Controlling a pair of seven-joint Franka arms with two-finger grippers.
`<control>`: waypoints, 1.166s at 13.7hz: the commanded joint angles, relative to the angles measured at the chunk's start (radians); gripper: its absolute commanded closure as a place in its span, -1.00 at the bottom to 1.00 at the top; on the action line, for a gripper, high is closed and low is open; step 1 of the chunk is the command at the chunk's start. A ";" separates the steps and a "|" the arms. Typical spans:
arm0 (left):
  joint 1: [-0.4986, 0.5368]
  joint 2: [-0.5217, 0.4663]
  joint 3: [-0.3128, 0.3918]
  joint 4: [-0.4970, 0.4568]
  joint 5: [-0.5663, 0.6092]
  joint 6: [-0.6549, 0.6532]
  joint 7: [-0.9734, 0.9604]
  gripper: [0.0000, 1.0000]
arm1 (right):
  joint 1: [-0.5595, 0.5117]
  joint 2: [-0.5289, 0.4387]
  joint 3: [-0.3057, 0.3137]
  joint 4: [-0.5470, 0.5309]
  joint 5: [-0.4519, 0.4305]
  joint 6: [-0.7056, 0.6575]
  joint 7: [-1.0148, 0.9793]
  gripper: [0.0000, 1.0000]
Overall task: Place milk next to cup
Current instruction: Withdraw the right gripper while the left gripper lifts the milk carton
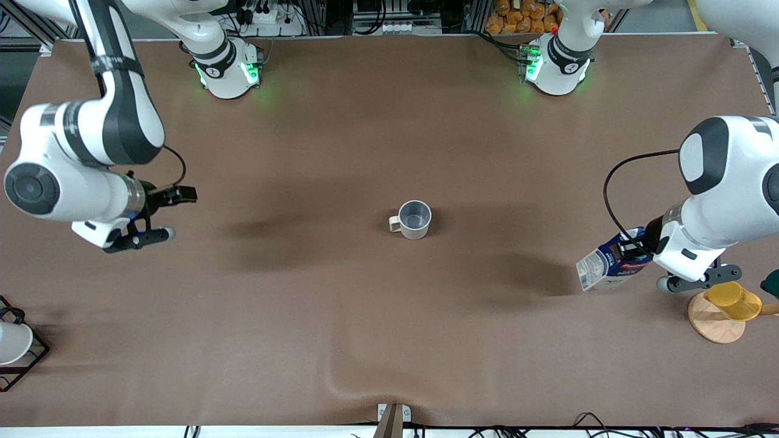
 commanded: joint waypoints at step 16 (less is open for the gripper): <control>-0.528 0.042 -0.001 0.091 -0.149 -0.068 -0.496 0.41 | -0.319 -0.279 0.148 0.193 0.046 -0.218 0.118 -1.00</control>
